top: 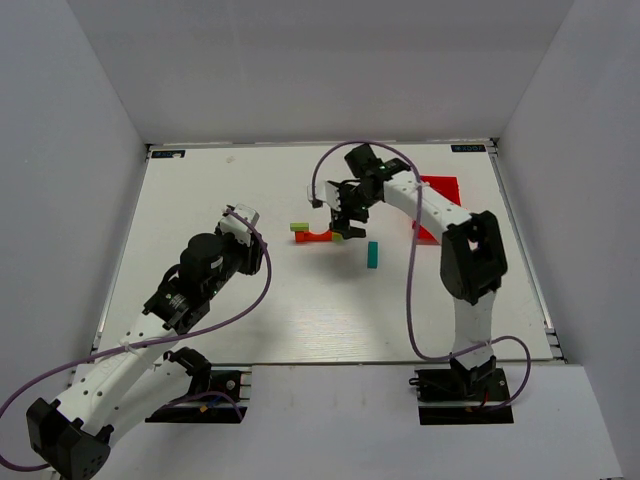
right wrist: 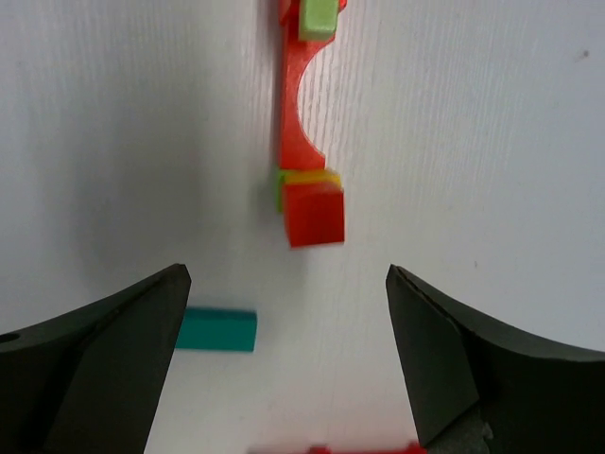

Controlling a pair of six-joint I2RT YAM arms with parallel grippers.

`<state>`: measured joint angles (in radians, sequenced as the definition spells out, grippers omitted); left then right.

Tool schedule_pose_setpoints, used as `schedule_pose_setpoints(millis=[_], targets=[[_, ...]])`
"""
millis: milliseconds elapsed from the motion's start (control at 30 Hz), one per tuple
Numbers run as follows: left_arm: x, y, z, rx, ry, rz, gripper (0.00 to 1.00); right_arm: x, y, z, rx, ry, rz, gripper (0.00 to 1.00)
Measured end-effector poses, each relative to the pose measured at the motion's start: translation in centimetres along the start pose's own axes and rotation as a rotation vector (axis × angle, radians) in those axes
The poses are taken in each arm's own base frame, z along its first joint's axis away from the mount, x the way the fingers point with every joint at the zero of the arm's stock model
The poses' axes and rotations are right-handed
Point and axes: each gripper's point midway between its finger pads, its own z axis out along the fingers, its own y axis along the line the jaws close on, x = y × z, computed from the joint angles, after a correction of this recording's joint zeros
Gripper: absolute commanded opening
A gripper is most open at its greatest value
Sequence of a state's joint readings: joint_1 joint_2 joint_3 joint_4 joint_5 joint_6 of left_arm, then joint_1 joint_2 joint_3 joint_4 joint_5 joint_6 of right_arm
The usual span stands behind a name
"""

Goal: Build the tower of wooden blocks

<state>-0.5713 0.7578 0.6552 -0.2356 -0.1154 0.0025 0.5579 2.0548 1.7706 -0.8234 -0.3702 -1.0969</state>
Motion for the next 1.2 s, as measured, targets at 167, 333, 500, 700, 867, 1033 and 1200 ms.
schedule_pose_setpoints(millis=[167, 333, 500, 700, 867, 1033, 1200], targets=[[0.0, 0.0, 0.0, 0.0, 0.0, 0.0, 0.54, -0.9, 2.0, -6.2, 0.155, -0.06, -0.009, 0.9], [0.0, 0.0, 0.0, 0.0, 0.0, 0.0, 0.54, 0.3, 2.5, -10.8, 0.435, -0.116, 0.151, 0.39], [0.0, 0.0, 0.0, 0.0, -0.001, 0.0, 0.54, 3.1, 2.4, -6.0, 0.351, -0.059, 0.5, 0.0], [-0.1, 0.0, -0.1, -0.001, -0.005, -0.001, 0.54, 6.5, 6.0, -0.1, 0.195, 0.07, 0.876, 0.28], [-0.5, 0.1, -0.4, -0.001, -0.021, -0.002, 0.54, 7.2, 6.4, 0.3, 0.23, 0.11, 1.039, 0.49], [-0.7, 0.1, -0.5, 0.0, -0.028, -0.003, 0.54, 8.2, 6.0, 0.5, 0.298, 0.15, 1.133, 0.52], [-0.7, 0.1, -0.5, 0.0, -0.028, -0.003, 0.54, 9.7, 5.8, 0.8, 0.371, 0.198, 1.187, 0.51]])
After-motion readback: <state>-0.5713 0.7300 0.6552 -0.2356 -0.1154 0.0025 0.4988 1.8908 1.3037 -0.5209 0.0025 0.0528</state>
